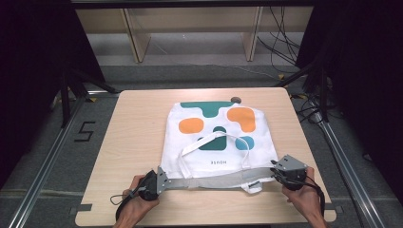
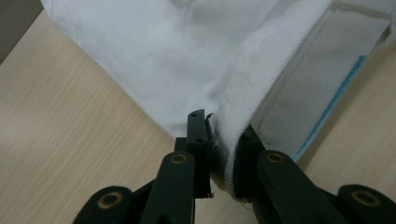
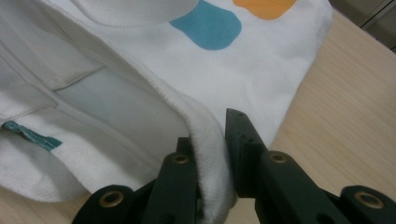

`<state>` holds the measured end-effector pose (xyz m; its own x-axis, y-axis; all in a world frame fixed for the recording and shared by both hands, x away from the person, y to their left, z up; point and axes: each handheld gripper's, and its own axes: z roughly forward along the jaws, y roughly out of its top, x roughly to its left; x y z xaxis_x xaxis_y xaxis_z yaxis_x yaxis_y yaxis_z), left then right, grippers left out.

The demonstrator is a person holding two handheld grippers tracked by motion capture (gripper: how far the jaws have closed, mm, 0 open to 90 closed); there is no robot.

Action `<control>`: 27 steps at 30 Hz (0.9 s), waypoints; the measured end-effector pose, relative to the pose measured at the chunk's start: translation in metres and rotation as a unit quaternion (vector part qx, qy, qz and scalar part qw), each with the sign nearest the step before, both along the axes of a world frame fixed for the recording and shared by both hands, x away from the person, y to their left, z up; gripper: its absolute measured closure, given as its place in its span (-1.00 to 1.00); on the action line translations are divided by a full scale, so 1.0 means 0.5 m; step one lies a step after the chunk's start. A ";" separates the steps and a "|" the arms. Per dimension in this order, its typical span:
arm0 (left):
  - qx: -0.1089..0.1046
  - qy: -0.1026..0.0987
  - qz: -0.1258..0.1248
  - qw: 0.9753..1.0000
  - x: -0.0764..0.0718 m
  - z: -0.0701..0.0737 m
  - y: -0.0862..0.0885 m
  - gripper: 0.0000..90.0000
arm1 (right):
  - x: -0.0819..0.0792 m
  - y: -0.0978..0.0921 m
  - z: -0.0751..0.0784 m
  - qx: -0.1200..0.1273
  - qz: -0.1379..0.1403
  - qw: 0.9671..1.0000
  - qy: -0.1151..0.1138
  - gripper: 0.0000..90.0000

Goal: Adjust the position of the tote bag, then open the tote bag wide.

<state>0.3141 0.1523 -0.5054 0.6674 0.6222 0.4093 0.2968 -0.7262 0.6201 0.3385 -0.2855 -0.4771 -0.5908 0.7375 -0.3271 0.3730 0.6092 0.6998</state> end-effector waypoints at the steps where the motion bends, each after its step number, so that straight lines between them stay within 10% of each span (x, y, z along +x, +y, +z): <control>1: 0.000 0.006 0.001 1.000 -0.005 0.006 0.003 0.79 | -0.003 -0.001 0.001 0.007 -0.003 1.000 0.001 0.80; 13: -0.065 0.024 -0.008 0.998 -0.024 0.033 0.021 0.77 | -0.019 -0.010 0.024 0.040 0.000 0.999 -0.024 0.81; 16: -0.111 0.041 -0.005 0.993 -0.022 0.035 0.029 0.77 | -0.021 -0.010 0.028 0.043 -0.005 0.999 -0.028 0.82; 27: -0.131 0.017 0.001 0.991 -0.019 0.068 0.048 0.78 | -0.025 -0.003 0.052 0.054 0.009 0.997 -0.047 0.84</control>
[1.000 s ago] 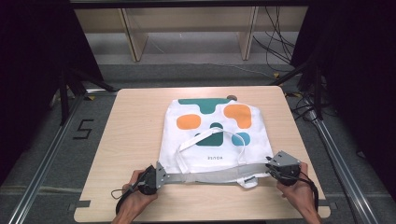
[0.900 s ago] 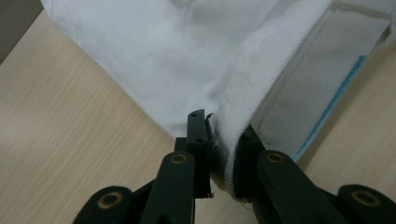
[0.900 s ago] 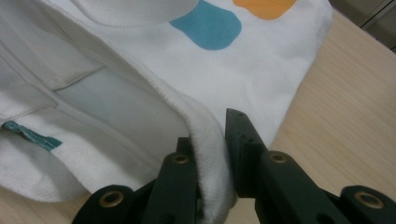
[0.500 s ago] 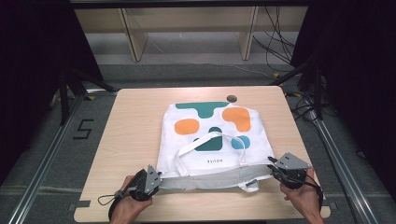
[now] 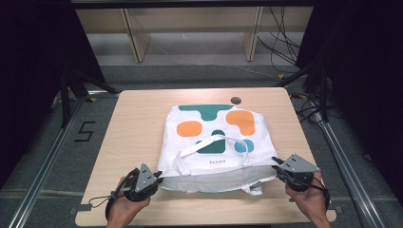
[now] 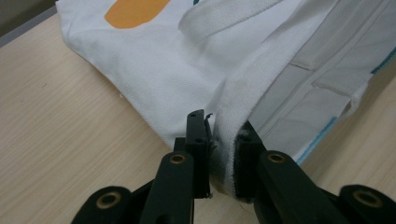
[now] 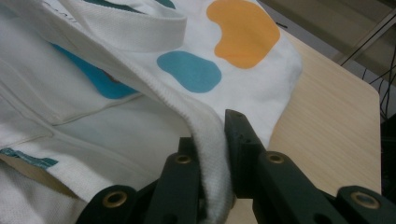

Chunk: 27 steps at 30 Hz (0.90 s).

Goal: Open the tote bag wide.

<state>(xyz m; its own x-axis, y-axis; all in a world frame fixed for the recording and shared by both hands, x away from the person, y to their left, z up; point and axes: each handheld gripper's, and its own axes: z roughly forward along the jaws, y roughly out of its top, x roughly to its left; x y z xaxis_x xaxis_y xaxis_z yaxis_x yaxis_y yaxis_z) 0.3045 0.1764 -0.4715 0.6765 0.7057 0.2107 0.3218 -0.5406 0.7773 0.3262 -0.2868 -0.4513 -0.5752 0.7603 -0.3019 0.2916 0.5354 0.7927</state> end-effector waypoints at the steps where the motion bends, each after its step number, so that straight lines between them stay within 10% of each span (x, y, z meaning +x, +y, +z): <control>1: -0.002 -0.001 -0.002 1.000 0.001 0.005 0.001 0.78 | 0.000 0.001 0.006 0.006 0.000 1.000 -0.002 0.85; 13: -0.018 -0.015 -0.005 1.000 0.012 0.038 0.012 0.80 | 0.000 0.007 0.033 0.022 -0.001 1.000 -0.013 0.86; 27: -0.050 -0.114 -0.005 0.992 0.021 0.190 0.017 0.90 | -0.008 0.009 0.141 0.049 0.012 0.996 -0.075 0.95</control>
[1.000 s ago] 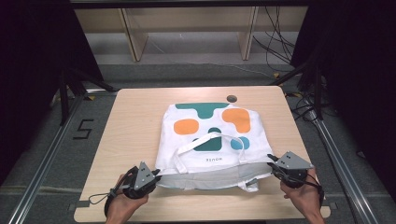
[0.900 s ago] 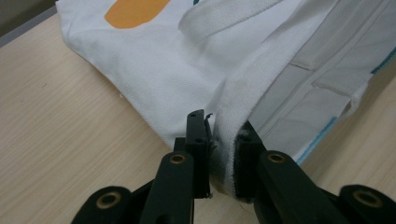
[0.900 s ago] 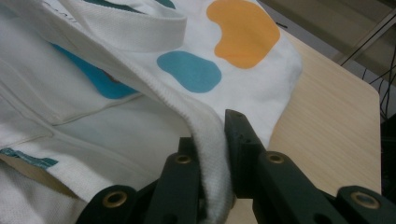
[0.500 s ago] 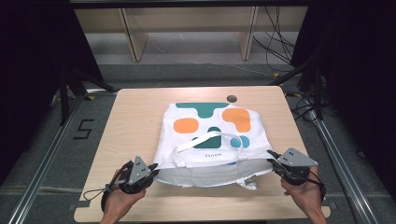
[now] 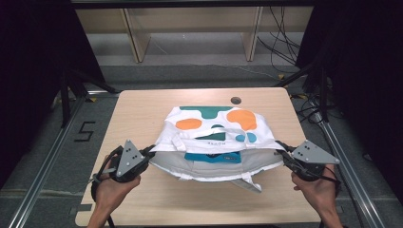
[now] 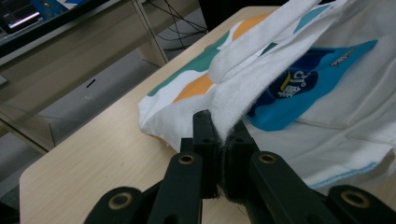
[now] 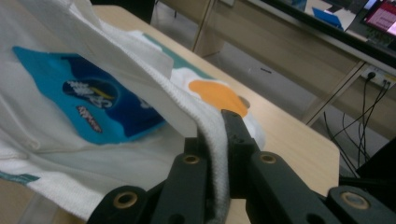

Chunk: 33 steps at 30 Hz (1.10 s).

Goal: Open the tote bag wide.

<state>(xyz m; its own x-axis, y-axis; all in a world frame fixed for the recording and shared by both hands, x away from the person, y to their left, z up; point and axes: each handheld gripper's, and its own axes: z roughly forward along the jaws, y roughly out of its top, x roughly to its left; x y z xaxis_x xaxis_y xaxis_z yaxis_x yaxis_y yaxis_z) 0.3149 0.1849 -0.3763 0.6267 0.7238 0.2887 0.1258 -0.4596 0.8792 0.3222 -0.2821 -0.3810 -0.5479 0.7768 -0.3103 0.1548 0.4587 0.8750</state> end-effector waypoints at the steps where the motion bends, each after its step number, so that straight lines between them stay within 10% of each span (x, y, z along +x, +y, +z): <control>1: 0.000 0.000 0.000 1.000 0.000 0.000 0.000 0.90 | 0.000 0.000 0.000 0.000 0.000 1.000 0.000 0.95; 17: -0.065 -0.091 -0.017 0.994 -0.031 0.153 0.018 0.92 | -0.019 -0.007 0.178 0.002 0.027 0.997 -0.075 0.96; 27: -0.077 -0.097 -0.022 0.992 -0.041 0.208 0.030 0.92 | -0.042 -0.002 0.245 0.001 0.039 0.995 -0.088 0.96; 33: -0.119 -0.089 -0.038 0.988 -0.033 0.247 0.038 0.92 | -0.034 -0.010 0.284 0.025 0.054 0.994 -0.088 0.96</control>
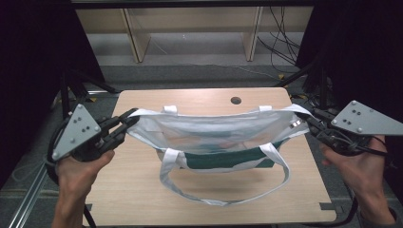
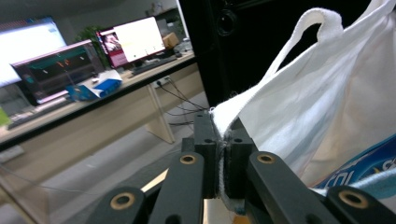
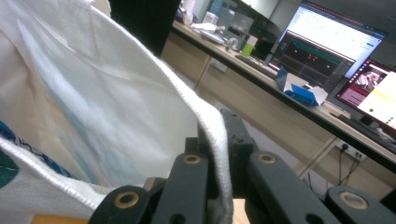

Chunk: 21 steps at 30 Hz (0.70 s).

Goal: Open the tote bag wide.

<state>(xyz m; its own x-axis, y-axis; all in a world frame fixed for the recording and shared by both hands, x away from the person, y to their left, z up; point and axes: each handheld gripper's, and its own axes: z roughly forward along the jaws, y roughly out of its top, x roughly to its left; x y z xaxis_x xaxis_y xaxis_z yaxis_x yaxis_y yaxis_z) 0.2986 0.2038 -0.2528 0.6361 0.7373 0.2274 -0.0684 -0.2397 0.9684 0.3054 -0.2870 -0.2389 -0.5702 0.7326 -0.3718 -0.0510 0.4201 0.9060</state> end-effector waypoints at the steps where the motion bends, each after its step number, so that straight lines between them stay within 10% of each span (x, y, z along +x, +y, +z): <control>1: -0.004 0.006 0.001 1.000 0.012 -0.001 -0.001 0.92 | 0.006 0.000 -0.001 -0.006 -0.003 1.000 0.002 0.96; 4: 0.010 0.026 0.022 0.999 0.056 -0.028 -0.015 0.91 | 0.029 0.003 -0.015 -0.029 -0.019 0.999 0.013 0.96; 7: -0.019 0.062 0.006 0.998 0.105 -0.081 -0.023 0.91 | 0.083 -0.010 -0.067 -0.021 -0.035 0.998 0.052 0.96; 21: 0.005 0.111 0.021 0.994 0.155 -0.184 -0.036 0.84 | 0.120 -0.008 -0.140 -0.038 -0.056 0.995 0.075 0.95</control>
